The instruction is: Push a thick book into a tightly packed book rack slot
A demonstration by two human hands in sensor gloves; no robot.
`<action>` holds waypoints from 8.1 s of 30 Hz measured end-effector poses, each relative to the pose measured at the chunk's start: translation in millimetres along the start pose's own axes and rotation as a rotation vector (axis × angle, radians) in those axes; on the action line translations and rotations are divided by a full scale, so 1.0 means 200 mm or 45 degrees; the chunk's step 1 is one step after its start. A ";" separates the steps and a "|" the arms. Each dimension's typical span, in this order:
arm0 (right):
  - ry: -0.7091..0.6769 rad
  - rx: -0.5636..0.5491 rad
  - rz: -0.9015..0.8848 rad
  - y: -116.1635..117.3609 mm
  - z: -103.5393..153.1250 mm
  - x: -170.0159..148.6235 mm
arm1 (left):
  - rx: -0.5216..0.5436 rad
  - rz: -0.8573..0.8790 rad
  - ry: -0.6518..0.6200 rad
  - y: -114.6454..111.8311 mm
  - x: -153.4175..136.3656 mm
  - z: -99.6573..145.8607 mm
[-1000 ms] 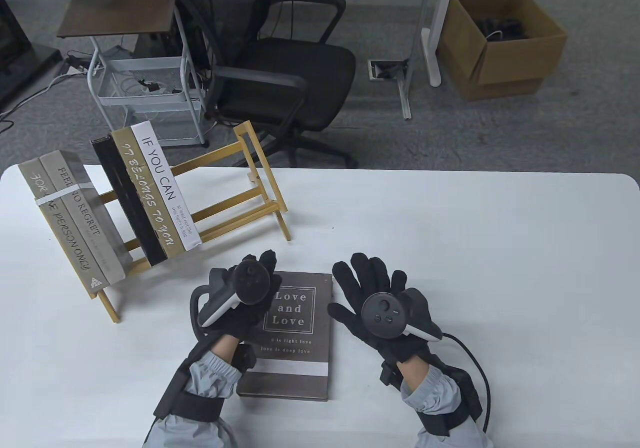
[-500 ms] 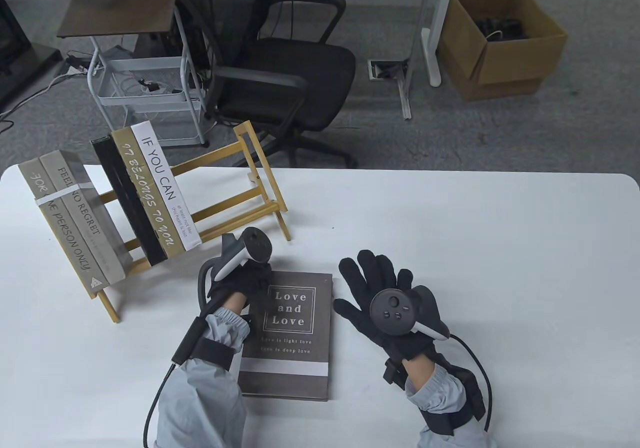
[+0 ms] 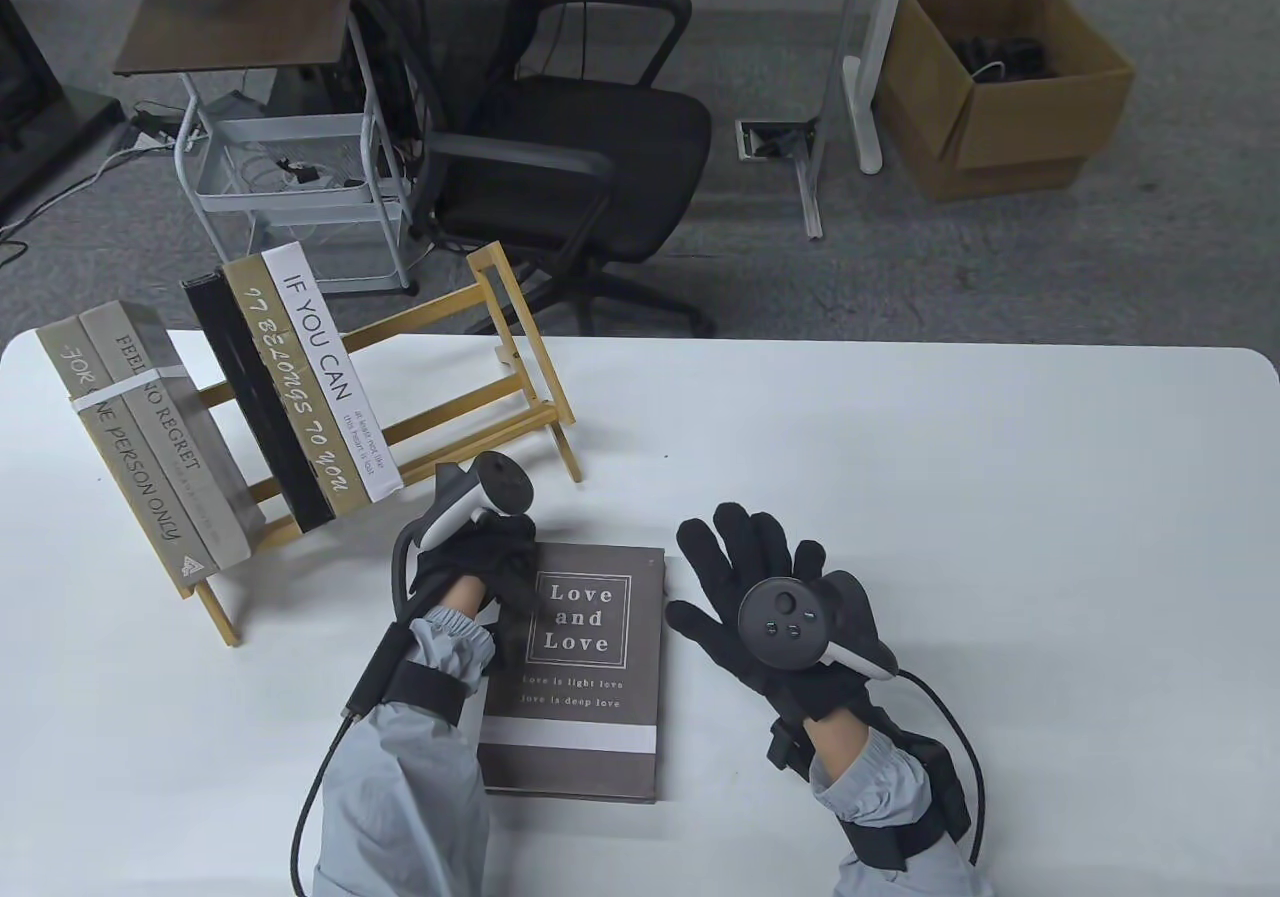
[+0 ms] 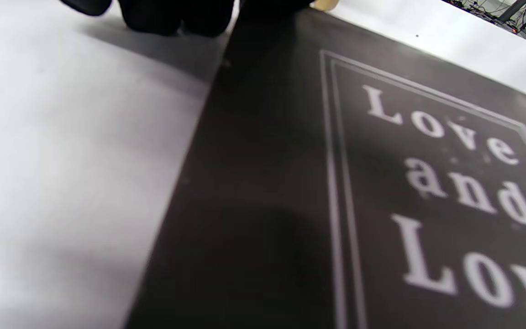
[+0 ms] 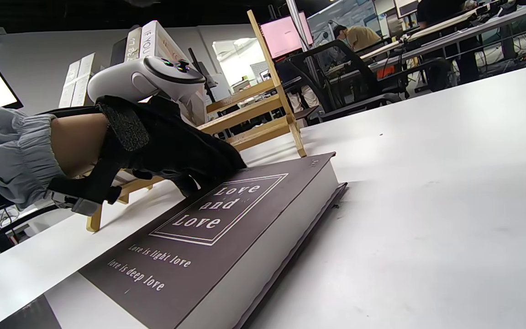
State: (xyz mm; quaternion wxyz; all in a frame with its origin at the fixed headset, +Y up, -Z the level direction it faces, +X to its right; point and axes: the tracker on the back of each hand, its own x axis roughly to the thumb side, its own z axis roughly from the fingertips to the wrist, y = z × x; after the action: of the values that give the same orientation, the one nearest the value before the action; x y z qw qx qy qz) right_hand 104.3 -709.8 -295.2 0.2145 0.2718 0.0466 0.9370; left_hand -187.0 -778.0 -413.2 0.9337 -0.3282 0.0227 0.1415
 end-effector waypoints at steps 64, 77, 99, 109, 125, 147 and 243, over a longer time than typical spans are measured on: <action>0.024 0.013 0.011 -0.01 0.00 -0.01 | 1.591 -0.153 0.119 0.85 0.31 1.49; 0.030 0.024 0.011 -0.01 0.00 -0.01 | 1.925 -0.441 0.437 1.03 0.31 1.67; 0.052 0.033 0.014 0.00 0.00 -0.02 | 1.907 -0.438 0.693 1.12 0.01 1.55; 0.057 0.030 0.007 -0.01 0.00 -0.03 | 1.779 -0.389 0.714 1.07 -0.11 1.38; 0.065 0.026 0.010 -0.01 0.00 -0.04 | 1.566 -0.205 0.729 0.97 -0.30 1.17; 0.087 0.028 0.023 -0.01 0.00 -0.05 | 1.463 -0.089 0.681 0.94 -0.46 0.98; 0.149 0.017 0.115 0.01 0.00 -0.09 | 1.344 -0.148 0.546 0.96 -0.30 0.92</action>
State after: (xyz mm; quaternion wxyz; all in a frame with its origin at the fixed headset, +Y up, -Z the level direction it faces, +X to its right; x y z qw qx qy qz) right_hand 116.8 -718.6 -303.2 0.1672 0.2199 0.0530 0.9596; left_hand -308.6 -535.5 -377.6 0.9518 0.1603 0.2613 -0.0103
